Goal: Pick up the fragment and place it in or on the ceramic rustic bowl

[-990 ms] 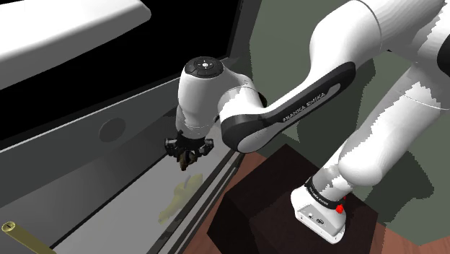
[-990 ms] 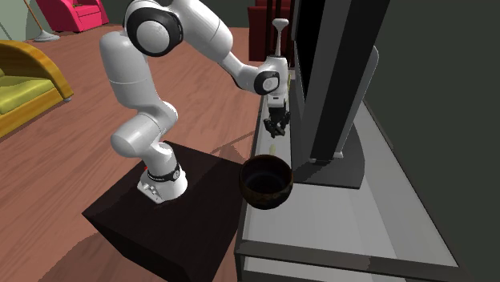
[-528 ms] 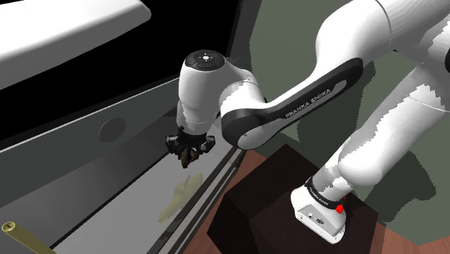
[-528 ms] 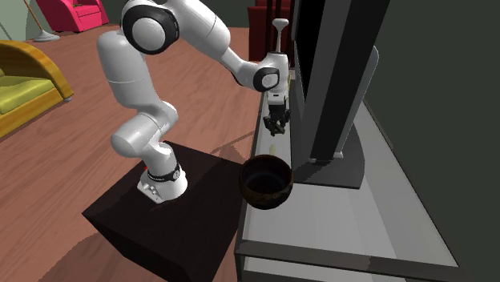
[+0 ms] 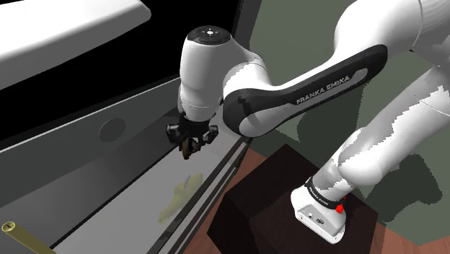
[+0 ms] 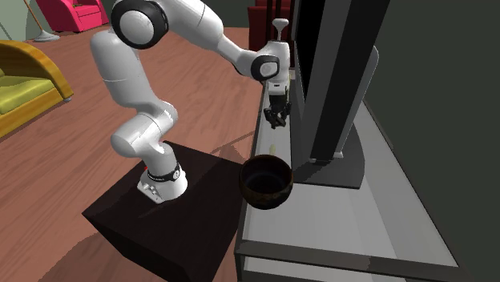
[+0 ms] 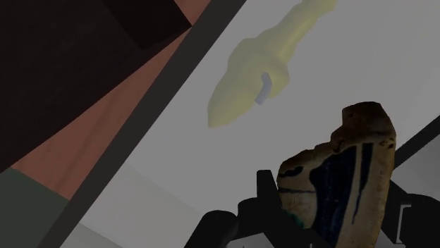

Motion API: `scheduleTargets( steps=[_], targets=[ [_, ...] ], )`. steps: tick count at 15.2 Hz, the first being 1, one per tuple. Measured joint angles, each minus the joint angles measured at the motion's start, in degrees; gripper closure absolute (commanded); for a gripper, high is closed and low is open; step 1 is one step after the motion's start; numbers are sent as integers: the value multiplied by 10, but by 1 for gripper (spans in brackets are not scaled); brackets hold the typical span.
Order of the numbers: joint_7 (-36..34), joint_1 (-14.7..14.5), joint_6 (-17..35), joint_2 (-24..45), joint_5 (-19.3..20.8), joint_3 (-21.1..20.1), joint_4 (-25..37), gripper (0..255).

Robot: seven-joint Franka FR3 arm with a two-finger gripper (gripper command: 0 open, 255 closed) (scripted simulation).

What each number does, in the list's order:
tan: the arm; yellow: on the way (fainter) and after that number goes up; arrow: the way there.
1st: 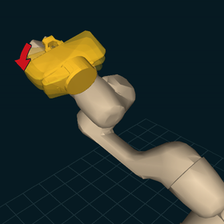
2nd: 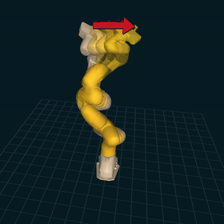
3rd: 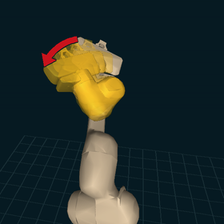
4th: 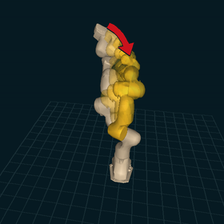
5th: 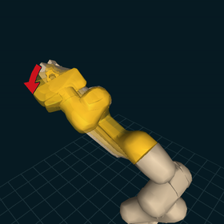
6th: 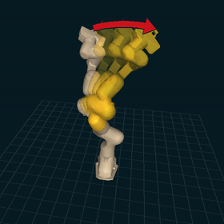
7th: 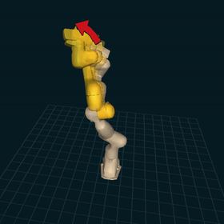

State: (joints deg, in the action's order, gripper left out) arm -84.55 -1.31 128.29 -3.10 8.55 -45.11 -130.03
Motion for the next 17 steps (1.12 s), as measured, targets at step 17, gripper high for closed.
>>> scheduleTargets(
  steps=[17],
  targets=[
    [63,-7,-126,-73,-66,21,77,255]
  ],
)
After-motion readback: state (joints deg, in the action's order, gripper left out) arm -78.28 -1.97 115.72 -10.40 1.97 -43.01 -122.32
